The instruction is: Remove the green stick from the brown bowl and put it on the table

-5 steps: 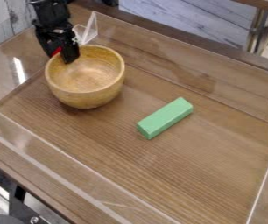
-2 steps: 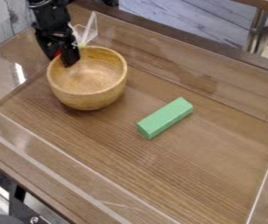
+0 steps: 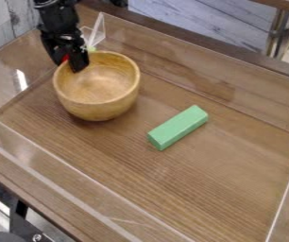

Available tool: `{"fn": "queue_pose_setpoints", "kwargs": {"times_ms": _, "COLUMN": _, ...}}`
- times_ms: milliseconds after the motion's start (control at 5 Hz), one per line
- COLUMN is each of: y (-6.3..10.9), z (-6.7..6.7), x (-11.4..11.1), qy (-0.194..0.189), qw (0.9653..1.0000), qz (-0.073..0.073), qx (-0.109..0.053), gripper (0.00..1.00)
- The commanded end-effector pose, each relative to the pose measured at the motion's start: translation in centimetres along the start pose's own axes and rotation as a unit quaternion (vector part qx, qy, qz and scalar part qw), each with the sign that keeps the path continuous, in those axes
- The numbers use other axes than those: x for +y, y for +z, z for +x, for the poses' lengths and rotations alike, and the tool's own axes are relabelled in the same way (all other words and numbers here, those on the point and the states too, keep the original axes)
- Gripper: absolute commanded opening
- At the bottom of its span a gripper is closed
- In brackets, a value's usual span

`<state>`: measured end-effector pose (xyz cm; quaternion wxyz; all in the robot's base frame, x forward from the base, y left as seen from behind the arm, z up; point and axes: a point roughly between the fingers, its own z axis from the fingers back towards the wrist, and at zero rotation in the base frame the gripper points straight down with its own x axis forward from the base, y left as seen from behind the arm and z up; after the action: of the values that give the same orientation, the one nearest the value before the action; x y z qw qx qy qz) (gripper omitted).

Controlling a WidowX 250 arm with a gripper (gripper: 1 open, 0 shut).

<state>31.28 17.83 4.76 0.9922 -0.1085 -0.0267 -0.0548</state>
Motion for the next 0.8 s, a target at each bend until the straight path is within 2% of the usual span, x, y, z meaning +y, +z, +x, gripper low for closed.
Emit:
{"fn": "queue_pose_setpoints", "kwargs": {"times_ms": 0, "y": 3.1, "z": 1.5, "x": 0.5, "qy": 0.004, "qw": 0.9990, "qz": 0.031, "qx": -0.033, "gripper": 1.00}}
{"fn": "queue_pose_setpoints", "kwargs": {"times_ms": 200, "y": 3.1, "z": 2.1, "x": 1.8, "qy": 0.025, "qw": 0.9986, "qz": 0.030, "qx": -0.036, "gripper": 1.00}}
{"fn": "queue_pose_setpoints", "kwargs": {"times_ms": 400, "y": 4.1, "z": 1.9, "x": 2.5, "qy": 0.004, "qw": 0.9989, "qz": 0.029, "qx": -0.038, "gripper": 0.00}}
{"fn": "queue_pose_setpoints", "kwargs": {"times_ms": 600, "y": 5.1, "z": 1.3, "x": 2.2, "qy": -0.009, "qw": 0.9986, "qz": 0.030, "qx": -0.042, "gripper": 0.00}}
